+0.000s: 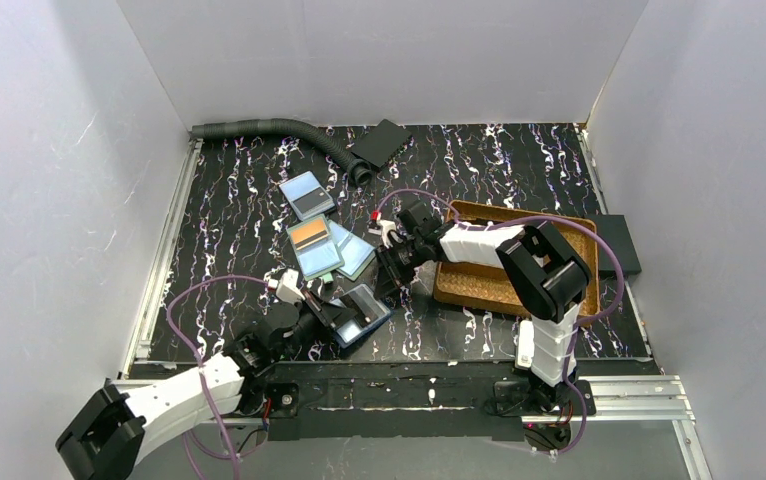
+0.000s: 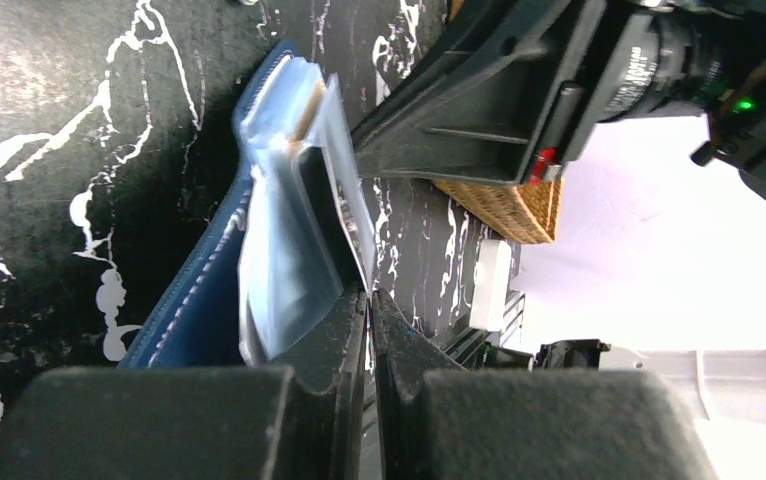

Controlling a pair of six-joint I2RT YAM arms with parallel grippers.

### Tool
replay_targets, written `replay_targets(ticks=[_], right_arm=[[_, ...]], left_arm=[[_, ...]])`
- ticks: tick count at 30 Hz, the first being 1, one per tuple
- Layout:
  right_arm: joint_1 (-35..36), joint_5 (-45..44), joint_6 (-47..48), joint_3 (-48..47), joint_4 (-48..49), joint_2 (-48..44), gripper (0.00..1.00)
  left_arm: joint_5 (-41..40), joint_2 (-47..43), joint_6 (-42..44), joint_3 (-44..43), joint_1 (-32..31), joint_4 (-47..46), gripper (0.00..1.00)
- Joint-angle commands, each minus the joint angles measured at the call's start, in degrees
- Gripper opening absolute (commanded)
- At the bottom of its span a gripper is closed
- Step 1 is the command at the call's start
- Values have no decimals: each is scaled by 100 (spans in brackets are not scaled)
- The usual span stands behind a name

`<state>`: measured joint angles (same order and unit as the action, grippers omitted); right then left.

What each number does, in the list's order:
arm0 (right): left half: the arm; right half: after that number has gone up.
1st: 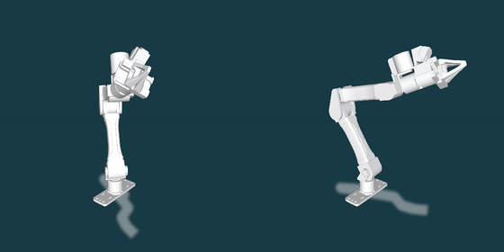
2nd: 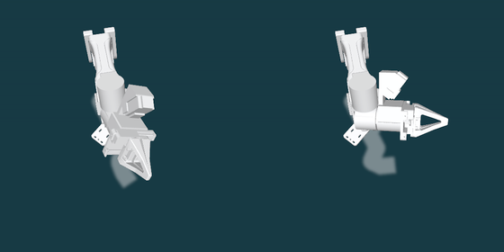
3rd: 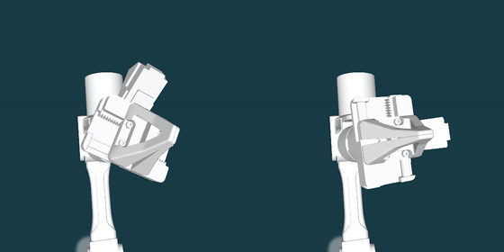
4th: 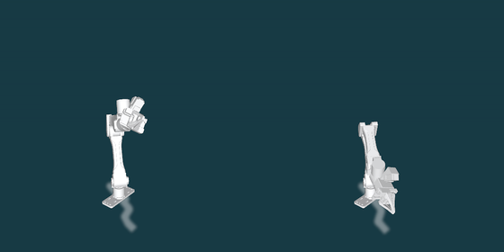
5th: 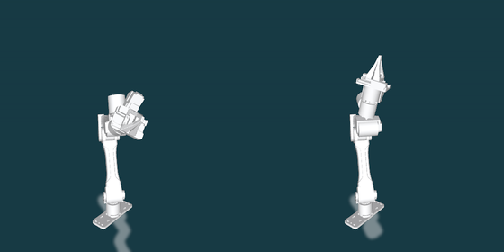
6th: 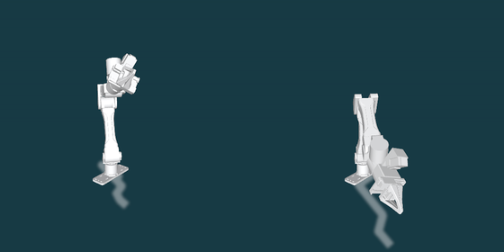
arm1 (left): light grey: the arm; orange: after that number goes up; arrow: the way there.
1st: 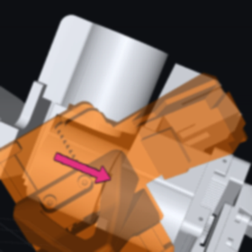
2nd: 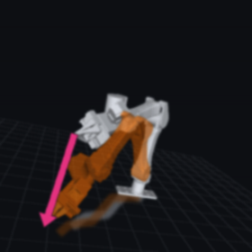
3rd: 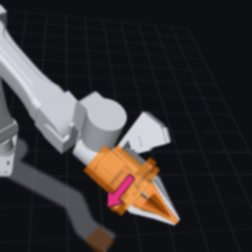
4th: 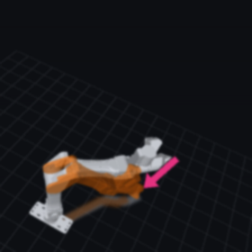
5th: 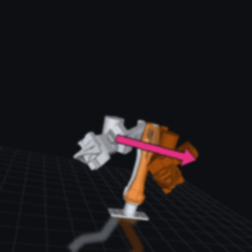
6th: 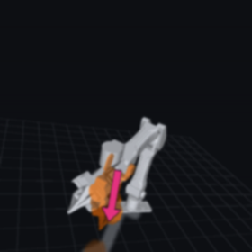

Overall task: Take the credit cards out of the card holder
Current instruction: Remove the credit card from the card holder.

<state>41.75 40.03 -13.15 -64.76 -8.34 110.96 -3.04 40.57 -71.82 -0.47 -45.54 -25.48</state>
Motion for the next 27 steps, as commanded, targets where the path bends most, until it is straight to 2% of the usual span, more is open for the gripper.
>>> replay_targets(ticks=[1,9,18,24,27], right_arm=[[17,-817,452,119,-402,4,20],[13,-630,649,121,-426,-208,21],[25,-186,1339,132,-595,-830,24],[22,35,2127,107,-959,-1353,31],[16,296,2824,14,-1389,-1586,35]], left_arm=[[274,-594,227,313,-3,674,0],[-313,-1827,433,-678,6,4198,0],[-276,-2252,802,-1088,21,5008,0],[-99,-2225,1405,-1428,23,4934,0],[186,-2225,1863,-1488,20,4533,0]])
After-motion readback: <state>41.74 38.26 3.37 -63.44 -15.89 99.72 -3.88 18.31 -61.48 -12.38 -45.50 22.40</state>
